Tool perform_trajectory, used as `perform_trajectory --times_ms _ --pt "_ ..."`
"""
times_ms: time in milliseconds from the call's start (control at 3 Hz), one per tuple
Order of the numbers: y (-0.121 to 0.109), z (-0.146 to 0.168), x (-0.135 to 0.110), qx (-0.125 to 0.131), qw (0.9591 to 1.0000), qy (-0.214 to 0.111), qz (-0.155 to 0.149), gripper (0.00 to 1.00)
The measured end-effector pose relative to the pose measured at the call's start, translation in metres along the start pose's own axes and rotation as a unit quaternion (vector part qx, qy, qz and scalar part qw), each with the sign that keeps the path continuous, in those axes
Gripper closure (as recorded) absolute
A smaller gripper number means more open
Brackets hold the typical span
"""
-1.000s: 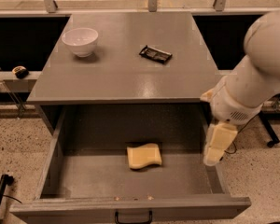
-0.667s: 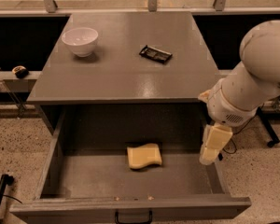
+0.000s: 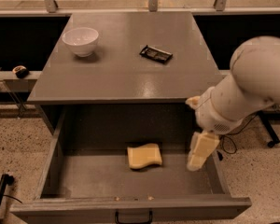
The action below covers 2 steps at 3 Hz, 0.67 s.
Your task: Pick sponge from top drawer and place on counter
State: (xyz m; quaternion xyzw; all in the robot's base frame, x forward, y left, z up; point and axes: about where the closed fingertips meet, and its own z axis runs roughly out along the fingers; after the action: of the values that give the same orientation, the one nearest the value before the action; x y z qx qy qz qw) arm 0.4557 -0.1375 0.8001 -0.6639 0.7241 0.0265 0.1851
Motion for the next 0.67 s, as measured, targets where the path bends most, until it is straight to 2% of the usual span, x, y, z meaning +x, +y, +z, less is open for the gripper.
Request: perform_trajectory --times_ms 333,667 --pt "0.03 0.035 -0.046 0.015 0.9965 -0.051 -0.064 0.0" --pt "0.043 0.073 -0.079 0.015 0.9904 -0.078 -0.112 0.0"
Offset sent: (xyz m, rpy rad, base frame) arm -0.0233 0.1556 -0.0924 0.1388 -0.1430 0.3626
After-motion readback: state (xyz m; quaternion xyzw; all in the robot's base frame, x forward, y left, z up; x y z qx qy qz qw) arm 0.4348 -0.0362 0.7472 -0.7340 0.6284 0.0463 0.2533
